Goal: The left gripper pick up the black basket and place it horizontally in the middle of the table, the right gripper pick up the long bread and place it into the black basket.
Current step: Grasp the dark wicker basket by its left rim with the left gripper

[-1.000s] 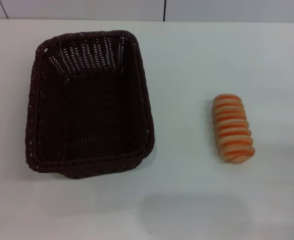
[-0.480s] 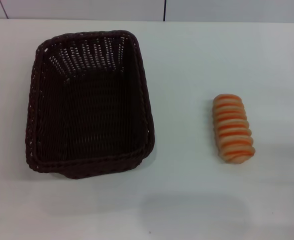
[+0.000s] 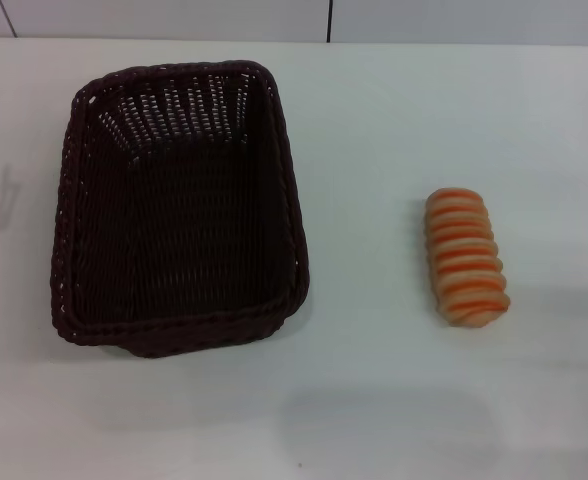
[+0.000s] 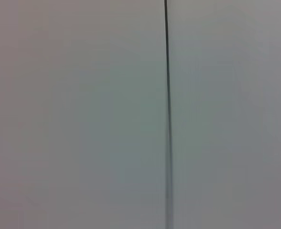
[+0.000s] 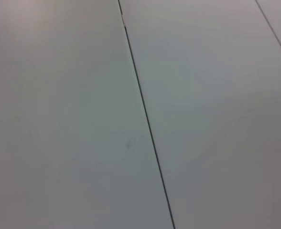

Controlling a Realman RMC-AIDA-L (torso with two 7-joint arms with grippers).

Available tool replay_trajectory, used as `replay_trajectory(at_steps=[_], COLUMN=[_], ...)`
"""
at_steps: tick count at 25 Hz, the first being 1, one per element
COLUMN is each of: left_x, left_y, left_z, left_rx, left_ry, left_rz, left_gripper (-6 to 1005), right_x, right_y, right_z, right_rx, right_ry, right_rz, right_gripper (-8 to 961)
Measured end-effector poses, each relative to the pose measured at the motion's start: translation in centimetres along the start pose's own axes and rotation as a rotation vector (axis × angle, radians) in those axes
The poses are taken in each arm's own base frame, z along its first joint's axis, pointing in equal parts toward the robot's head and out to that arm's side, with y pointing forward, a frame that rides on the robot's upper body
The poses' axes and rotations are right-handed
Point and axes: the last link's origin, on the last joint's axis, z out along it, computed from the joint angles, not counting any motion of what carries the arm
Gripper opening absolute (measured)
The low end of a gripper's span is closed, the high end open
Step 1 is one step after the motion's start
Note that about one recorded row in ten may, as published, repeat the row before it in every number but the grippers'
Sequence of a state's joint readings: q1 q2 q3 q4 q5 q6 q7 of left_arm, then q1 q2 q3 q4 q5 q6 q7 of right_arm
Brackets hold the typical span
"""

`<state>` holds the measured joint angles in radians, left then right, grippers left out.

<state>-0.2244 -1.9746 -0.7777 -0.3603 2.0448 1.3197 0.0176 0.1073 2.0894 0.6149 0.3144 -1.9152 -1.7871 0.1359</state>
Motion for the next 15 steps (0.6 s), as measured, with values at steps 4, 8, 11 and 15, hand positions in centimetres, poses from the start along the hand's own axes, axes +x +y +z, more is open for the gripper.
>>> replay_trajectory(at_steps=[4, 8, 11, 15], left_x=[0.6, 2.2, 3.0, 5.2], left_y=[0.3, 0.6, 0.8, 1.7], left_z=[2.3, 4.2, 5.1, 6.9], left_rx=[-0.104, -0.174, -0.191, -0.176], left_ry=[-0.078, -0.116, -0.147, -0.214], left_rz=[-0.029, -0.037, -0.022, 0.077], left_gripper=[801, 796, 792, 786], right_x=[0.0, 0.1, 0.2, 0.3], right_y=[0.1, 0.2, 0.2, 0.5], right_z=[0.0, 0.1, 0.0, 0.1], right_rx=[-0.006, -0.010, -0.011, -0.022], right_ry=[0.003, 0.008, 0.009, 0.014], right_rz=[0.002, 0.004, 0.006, 0.013], right_gripper=[820, 819, 818, 817])
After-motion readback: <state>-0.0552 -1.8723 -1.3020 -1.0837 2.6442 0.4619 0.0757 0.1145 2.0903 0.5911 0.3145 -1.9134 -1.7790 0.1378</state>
